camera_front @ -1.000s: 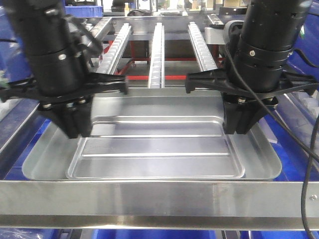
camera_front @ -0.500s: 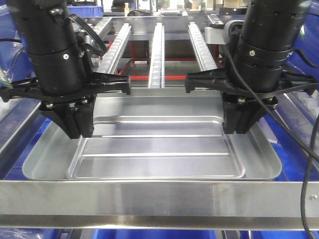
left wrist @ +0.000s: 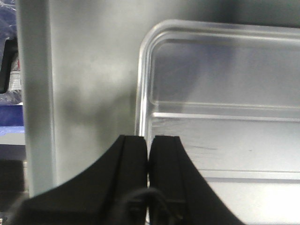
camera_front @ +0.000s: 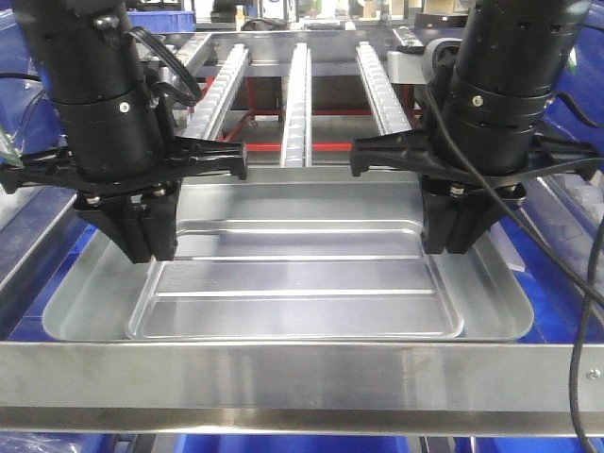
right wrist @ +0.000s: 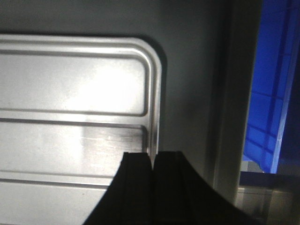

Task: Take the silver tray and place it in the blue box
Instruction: 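Open both grippers wider and position them around the tray rims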

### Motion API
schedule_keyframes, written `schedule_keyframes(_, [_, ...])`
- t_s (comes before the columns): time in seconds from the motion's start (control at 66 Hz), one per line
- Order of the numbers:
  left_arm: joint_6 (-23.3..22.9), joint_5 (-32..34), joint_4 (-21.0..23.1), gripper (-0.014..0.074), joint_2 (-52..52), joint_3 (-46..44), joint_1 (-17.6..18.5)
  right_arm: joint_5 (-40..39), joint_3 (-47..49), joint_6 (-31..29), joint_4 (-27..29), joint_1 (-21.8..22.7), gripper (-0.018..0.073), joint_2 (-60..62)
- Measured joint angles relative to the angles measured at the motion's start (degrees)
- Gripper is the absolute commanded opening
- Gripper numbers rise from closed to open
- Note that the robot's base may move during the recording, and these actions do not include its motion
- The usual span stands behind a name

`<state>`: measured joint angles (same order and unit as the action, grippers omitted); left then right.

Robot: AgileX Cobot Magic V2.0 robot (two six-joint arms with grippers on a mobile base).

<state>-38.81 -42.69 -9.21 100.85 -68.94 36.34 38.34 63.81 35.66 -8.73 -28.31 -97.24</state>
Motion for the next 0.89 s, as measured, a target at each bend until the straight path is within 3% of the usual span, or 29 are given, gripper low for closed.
schedule_keyframes(0.439, [0.0,0.0,-3.2,0.0,0.0,0.0,0.0,0.8,0.0,0.0,0.0,0.0,0.0057,0.0])
schedule_keyframes(0.485, [0.0,0.0,-3.0,0.0034,0.0,0.0,0.0,0.9,0.0,0.0,0.0,0.0,0.0057,0.0])
schedule_keyframes(0.667, [0.0,-0.8,-2.5,0.031,0.0,0.0,0.0,1.0,0.0,0.0,0.0,0.0,0.0059,0.0])
schedule_keyframes(0.727, [0.0,-1.4,-2.5,0.0318,0.0,0.0,0.0,1.2,0.0,0.0,0.0,0.0,0.0065,0.0])
schedule_keyframes(0.788, [0.0,-2.1,-2.5,0.0318,0.0,0.0,0.0,1.4,0.0,0.0,0.0,0.0,0.0104,0.0])
schedule_keyframes(0.894, [0.0,-2.7,-2.5,0.0318,0.0,0.0,0.0,1.4,0.0,0.0,0.0,0.0,0.0267,0.0])
